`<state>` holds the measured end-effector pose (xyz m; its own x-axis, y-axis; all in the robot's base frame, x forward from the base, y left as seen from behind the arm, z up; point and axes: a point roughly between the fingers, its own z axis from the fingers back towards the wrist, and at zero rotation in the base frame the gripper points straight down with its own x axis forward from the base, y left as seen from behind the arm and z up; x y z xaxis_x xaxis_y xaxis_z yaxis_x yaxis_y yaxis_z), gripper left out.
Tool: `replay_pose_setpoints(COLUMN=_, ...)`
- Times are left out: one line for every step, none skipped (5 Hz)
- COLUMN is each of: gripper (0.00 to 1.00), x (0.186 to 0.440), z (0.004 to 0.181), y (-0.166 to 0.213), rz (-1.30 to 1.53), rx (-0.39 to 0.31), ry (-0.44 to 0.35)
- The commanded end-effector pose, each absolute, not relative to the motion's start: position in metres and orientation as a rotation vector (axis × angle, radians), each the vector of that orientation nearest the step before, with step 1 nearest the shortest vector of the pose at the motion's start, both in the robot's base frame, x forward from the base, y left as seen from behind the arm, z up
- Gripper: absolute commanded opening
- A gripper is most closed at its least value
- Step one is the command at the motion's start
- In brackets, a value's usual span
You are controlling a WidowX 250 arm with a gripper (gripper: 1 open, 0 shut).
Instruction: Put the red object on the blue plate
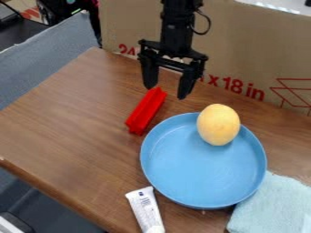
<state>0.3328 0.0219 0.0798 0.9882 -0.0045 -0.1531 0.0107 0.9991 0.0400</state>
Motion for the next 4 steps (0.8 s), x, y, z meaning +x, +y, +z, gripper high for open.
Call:
replay_pose_setpoints(gripper=1.00, x=0.342, z=0.105, y=0.032, rz=-0.008, rx=0.055, ry=0.111)
replay_pose_setpoints(gripper=1.00, x=0.345, z=0.094, y=0.038, rz=-0.010, rx=0.059, ry=0.118)
replay_pose_setpoints(gripper=1.00, x=0.350, z=0.077, y=0.041, rz=-0.026, rx=0.041, ry=0.121)
replay_pose_setpoints(gripper=1.00, x=0.352, z=0.063, y=0.037, rz=-0.017, rx=0.048, ry=0.125)
